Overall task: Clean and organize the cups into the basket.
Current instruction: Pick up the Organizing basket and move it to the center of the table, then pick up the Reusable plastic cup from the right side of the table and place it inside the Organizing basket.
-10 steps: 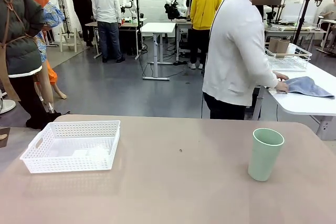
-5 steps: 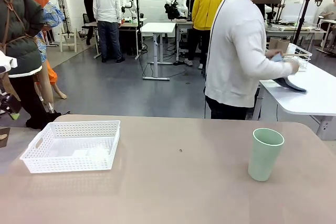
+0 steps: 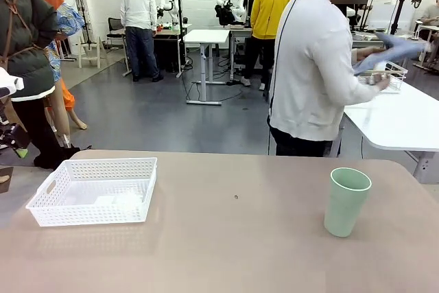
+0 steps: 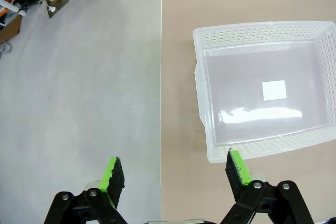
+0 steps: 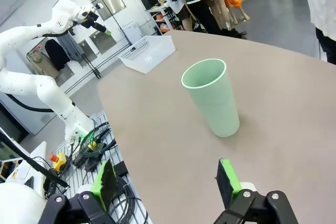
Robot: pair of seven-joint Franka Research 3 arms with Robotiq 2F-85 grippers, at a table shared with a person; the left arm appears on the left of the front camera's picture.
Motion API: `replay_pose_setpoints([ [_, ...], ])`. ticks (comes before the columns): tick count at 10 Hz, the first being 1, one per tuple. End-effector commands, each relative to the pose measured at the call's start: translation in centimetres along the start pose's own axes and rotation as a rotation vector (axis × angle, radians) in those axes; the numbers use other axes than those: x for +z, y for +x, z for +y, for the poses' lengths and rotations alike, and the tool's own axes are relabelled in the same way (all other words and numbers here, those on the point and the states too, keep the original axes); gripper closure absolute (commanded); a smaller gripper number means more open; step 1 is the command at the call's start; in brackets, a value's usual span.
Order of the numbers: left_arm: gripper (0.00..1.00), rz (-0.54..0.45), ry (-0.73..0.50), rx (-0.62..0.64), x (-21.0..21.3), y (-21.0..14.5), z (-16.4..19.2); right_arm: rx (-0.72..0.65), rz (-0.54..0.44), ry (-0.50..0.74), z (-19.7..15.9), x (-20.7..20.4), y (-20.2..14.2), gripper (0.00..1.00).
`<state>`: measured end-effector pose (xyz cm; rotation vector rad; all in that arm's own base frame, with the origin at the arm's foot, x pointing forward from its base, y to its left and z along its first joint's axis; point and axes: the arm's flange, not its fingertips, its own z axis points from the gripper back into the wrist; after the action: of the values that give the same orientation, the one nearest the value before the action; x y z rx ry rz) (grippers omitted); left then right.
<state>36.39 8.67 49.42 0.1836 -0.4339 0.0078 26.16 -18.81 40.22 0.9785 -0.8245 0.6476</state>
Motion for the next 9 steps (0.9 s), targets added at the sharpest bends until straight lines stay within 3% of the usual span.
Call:
replay_pose_setpoints([
  [1,0.00,0.000,0.011,-0.018,0.2,-0.1,0.1,0.002,0.000,0.000,0.2,0.0,0.2,0.00],
  [2,0.00,0.000,0.011,-0.018,0.2,-0.1,0.1,0.000,0.000,0.000,0.0,0.0,0.0,0.00],
  [4,0.00,0.008,0.000,0.003,0.0,-0.1,-0.2,0.181,0.086,0.115,-1.2,-3.1,0.1,0.00],
  [9,0.00,0.077,-0.028,-0.052,-1.2,0.5,-3.3,0.356,0.177,0.170,-5.2,-8.2,-1.0,0.00],
])
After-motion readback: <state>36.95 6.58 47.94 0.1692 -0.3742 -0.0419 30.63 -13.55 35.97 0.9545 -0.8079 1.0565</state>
